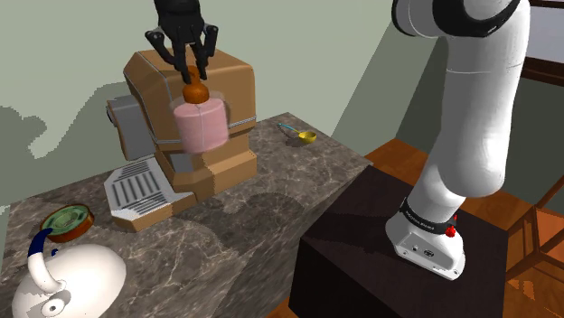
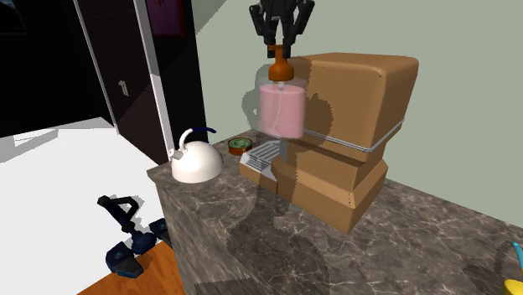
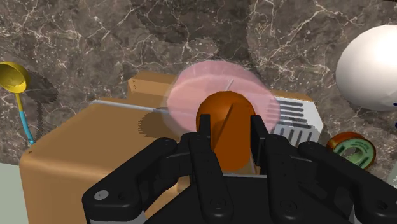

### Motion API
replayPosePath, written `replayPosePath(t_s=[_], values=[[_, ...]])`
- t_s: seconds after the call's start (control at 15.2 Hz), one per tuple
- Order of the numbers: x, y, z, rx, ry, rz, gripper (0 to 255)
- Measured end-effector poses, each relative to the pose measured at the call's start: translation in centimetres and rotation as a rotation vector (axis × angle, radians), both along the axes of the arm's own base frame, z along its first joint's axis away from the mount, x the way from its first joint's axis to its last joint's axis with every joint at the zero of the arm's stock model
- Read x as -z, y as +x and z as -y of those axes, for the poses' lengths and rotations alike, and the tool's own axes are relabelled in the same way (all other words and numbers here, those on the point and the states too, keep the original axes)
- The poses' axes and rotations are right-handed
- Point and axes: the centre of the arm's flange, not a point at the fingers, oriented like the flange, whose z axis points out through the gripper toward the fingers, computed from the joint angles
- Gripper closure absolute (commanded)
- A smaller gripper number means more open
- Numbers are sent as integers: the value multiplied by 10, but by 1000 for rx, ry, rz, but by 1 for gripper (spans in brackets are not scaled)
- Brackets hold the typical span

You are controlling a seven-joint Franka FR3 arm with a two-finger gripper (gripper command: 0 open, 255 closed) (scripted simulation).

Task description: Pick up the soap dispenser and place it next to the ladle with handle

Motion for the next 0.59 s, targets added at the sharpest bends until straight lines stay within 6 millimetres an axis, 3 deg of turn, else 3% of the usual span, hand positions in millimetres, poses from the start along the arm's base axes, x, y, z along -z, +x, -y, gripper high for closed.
replayPosePath(t_s=[0.59], values=[[1, -13, 120, 2, -1, 0, 255]])
